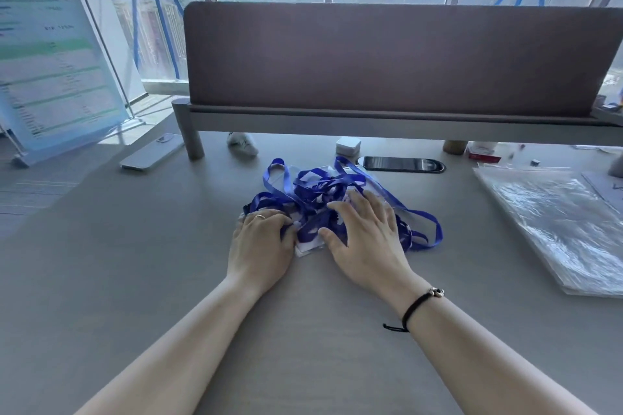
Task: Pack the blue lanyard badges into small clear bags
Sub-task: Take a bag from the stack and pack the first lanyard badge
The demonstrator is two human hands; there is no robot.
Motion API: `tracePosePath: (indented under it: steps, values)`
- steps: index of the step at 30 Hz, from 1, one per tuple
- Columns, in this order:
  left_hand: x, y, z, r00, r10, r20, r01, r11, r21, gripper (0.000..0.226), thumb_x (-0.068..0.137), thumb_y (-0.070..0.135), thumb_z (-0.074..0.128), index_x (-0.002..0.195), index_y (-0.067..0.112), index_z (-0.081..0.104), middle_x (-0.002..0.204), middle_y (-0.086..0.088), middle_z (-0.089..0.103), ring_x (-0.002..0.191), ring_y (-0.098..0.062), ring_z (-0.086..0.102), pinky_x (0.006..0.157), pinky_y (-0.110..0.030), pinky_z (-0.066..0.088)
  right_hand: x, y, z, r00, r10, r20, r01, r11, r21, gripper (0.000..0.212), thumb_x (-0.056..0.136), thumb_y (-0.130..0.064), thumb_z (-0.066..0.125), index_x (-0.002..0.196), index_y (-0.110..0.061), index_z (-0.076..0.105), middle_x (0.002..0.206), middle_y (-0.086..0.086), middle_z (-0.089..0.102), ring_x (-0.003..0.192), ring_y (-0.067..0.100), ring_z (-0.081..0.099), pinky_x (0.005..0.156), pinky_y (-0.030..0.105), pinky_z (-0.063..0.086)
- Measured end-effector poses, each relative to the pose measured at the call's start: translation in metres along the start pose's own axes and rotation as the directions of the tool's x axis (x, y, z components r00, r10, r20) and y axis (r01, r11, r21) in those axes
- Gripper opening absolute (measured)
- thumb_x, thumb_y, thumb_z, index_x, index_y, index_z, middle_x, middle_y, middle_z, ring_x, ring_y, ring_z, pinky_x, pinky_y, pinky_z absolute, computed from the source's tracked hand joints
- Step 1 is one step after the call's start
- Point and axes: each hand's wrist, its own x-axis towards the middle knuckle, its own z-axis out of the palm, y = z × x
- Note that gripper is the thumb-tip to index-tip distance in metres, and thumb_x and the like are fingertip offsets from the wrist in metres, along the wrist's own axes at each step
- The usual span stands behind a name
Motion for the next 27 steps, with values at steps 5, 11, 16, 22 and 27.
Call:
tracePosePath:
  steps: [5, 11, 16, 22, 27]
  values:
    - [-0.012, 0.01, -0.027, 0.992, -0.054, -0.112, 0.014, 0.943, -0.333, 0.02, 0.1, 0.037, 0.055, 0.088, 0.03, 0.07, 0.083, 0.015, 0.072, 0.087, -0.01, 0.066, 0.118, -0.043, 0.025, -0.006, -0.02, -0.007, 0.995, -0.096, 0.009, 0.095, 0.991, 0.095, 0.048, 0.097, -0.041, 0.053, 0.143, -0.033, 0.044, 0.158, -0.009, 0.033, 0.151, 0.015, 0.015, 0.124, 0.04, 0.009]
    - [-0.002, 0.064, -0.12, 0.99, -0.117, -0.083, 0.01, 0.637, -0.771, 0.018, 0.097, 0.025, 0.064, 0.093, 0.012, 0.074, 0.075, -0.004, 0.075, 0.067, -0.009, 0.067, 0.067, -0.02, 0.054, -0.015, -0.057, -0.041, 0.993, 0.011, 0.115, -0.07, 0.845, 0.53, 0.067, 0.08, -0.047, 0.076, 0.139, -0.04, 0.045, 0.13, -0.016, 0.056, 0.115, 0.007, 0.053, 0.097, 0.028, 0.045]
    - [-0.003, 0.086, -0.169, 1.0, -0.01, -0.021, -0.011, 0.588, -0.808, 0.02, 0.1, 0.019, 0.059, 0.097, 0.004, 0.072, 0.065, -0.007, 0.062, 0.056, -0.015, 0.059, 0.061, -0.025, 0.053, -0.018, -0.093, -0.061, 0.992, 0.005, 0.124, -0.094, 0.68, 0.727, 0.026, 0.081, -0.035, 0.078, 0.093, -0.039, 0.056, 0.077, -0.013, 0.061, 0.063, 0.009, 0.054, 0.061, 0.024, 0.047]
    - [-0.018, 0.083, -0.184, 0.988, 0.012, 0.153, 0.139, 0.354, -0.925, 0.024, 0.1, 0.021, 0.06, 0.106, -0.001, 0.068, 0.067, -0.007, 0.055, 0.054, -0.021, 0.05, 0.06, -0.035, 0.044, -0.038, -0.102, -0.085, 0.944, -0.188, 0.271, -0.193, 0.353, 0.916, 0.01, 0.091, -0.006, 0.069, 0.101, -0.007, 0.068, 0.092, 0.008, 0.069, 0.08, 0.017, 0.066, 0.067, 0.021, 0.052]
    - [-0.037, 0.074, -0.179, 0.979, 0.032, 0.204, 0.174, 0.4, -0.9, 0.021, 0.1, 0.021, 0.059, 0.104, 0.004, 0.069, 0.066, -0.003, 0.051, 0.048, -0.015, 0.036, 0.051, -0.029, 0.04, -0.053, -0.095, -0.089, 0.926, -0.231, 0.298, -0.225, 0.295, 0.929, 0.024, 0.089, -0.024, 0.071, 0.107, -0.008, 0.073, 0.103, 0.009, 0.069, 0.095, 0.021, 0.061, 0.091, 0.04, 0.052]
